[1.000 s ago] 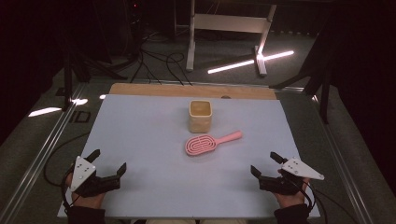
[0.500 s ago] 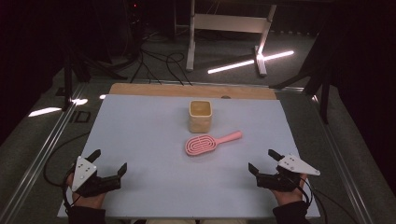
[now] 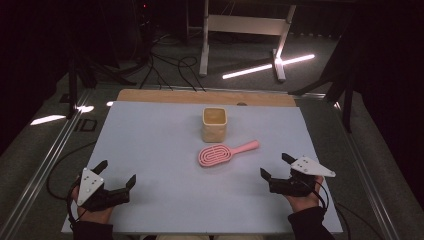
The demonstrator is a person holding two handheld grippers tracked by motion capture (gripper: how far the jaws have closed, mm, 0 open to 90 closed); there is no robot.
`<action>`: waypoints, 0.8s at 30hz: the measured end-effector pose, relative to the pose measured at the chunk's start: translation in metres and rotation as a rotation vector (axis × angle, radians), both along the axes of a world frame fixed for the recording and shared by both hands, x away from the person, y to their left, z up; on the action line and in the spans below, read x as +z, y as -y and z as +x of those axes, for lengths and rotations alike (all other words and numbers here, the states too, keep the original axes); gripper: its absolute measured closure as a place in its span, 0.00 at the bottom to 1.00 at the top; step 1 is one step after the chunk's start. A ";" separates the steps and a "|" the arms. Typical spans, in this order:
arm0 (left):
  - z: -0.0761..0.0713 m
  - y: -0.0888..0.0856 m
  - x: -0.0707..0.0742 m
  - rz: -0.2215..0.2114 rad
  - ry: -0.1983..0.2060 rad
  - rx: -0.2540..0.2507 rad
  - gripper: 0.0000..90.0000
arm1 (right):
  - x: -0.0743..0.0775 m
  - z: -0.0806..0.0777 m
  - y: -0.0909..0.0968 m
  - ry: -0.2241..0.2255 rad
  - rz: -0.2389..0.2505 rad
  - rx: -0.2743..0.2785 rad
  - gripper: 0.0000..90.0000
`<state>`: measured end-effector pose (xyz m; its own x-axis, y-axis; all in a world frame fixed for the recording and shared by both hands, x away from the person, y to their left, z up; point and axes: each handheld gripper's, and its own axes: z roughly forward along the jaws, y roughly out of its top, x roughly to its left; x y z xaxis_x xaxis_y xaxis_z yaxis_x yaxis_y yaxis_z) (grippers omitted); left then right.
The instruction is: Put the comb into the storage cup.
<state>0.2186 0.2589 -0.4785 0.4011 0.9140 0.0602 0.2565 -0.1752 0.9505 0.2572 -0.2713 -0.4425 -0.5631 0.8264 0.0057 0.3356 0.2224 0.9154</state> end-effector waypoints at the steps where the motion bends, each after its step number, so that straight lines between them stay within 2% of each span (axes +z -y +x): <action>1: 0.000 0.000 0.000 0.000 0.001 0.000 0.00 | 0.001 0.002 -0.001 -0.004 0.002 0.001 0.09; 10: -0.001 -0.002 0.001 -0.009 0.009 0.013 0.00 | 0.012 0.015 -0.004 -0.012 0.036 0.002 0.09; 20: -0.001 0.000 0.001 0.002 0.013 0.011 0.00 | 0.014 0.026 -0.008 -0.029 0.005 0.008 0.09; 24: -0.001 0.000 0.000 0.003 0.016 0.010 0.00 | 0.015 0.029 -0.010 -0.040 0.009 0.011 0.09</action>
<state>0.2172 0.2585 -0.4785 0.3906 0.9179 0.0691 0.2427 -0.1751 0.9542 0.2863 -0.2609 -0.4279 -0.5712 0.8200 0.0357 0.3695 0.2181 0.9033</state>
